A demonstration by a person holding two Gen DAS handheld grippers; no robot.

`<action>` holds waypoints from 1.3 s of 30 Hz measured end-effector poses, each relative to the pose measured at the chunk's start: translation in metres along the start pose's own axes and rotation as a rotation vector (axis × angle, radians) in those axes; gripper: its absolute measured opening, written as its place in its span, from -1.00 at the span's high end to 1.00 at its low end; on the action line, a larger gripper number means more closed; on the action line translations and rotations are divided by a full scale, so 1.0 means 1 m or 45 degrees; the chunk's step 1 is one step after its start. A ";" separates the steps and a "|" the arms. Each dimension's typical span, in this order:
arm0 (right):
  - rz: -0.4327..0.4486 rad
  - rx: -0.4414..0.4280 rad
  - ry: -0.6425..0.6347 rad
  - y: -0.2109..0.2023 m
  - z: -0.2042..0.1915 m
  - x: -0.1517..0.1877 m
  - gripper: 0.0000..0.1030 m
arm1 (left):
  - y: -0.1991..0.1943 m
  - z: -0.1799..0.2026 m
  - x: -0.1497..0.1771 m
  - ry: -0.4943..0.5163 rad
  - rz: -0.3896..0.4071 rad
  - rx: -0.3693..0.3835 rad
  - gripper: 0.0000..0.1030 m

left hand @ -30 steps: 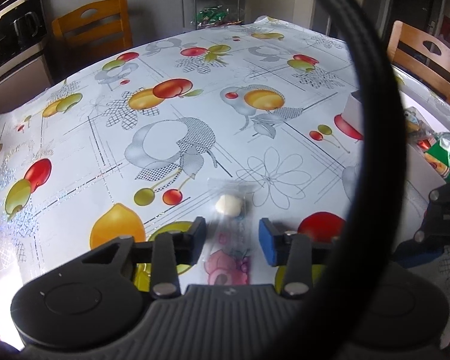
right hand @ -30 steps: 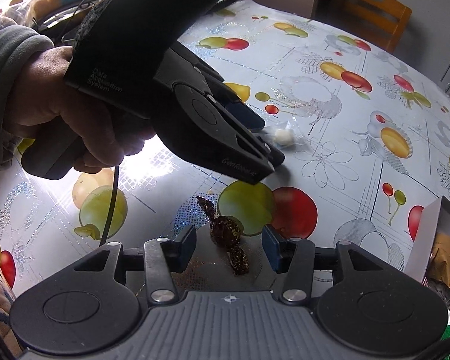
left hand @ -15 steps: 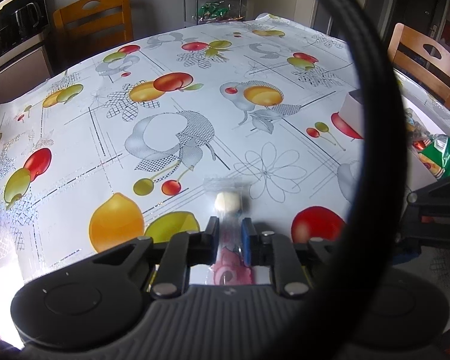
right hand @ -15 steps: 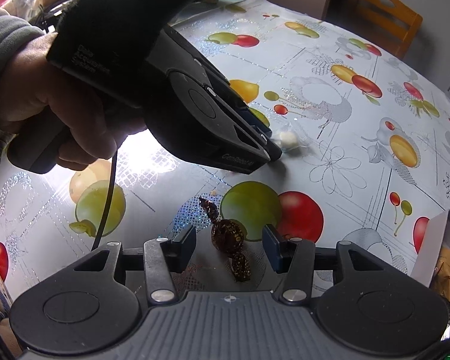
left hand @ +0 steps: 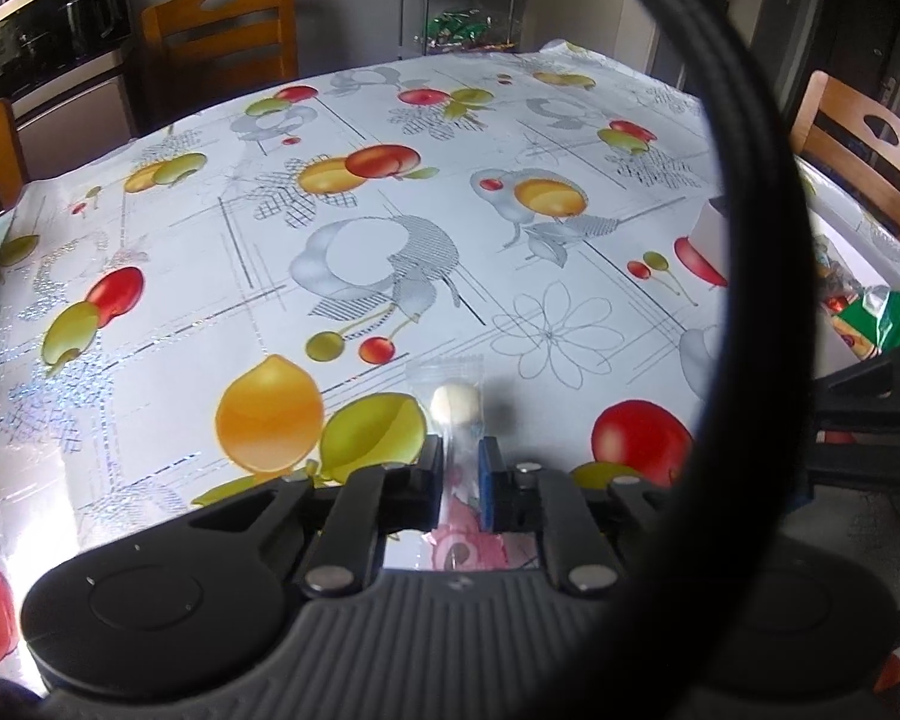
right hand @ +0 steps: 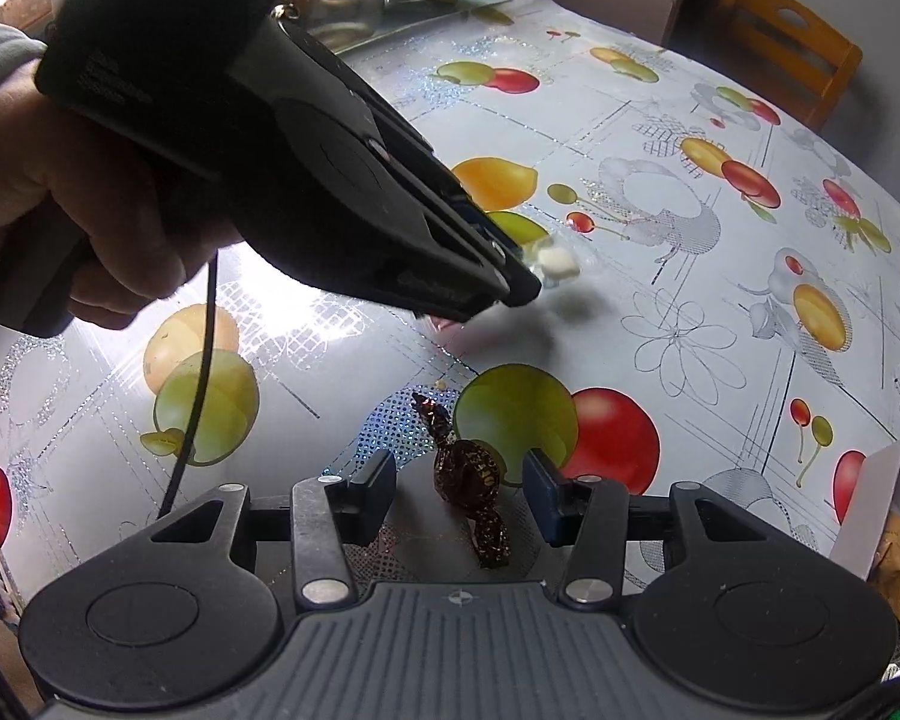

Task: Organize snacks
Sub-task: 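Close the left tool on the clear candy packet while the right tool grasps the brown chocolate, then carry the clear packet with the left tool while the right tool carries the chocolate to the box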

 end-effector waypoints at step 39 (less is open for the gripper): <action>0.181 0.054 0.324 -0.070 0.055 0.009 0.53 | -0.042 0.024 -0.017 -0.116 0.052 -0.044 0.87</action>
Point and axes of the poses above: each gripper's, at about its wrist camera, not at the fingertips, and y roughly the way its jaws point, z to its right, x to its underside, the point moved 7 cm from there along y, roughly the way its jaws point, and after that the axes turned 6 degrees about y, right-handed, at the moved point
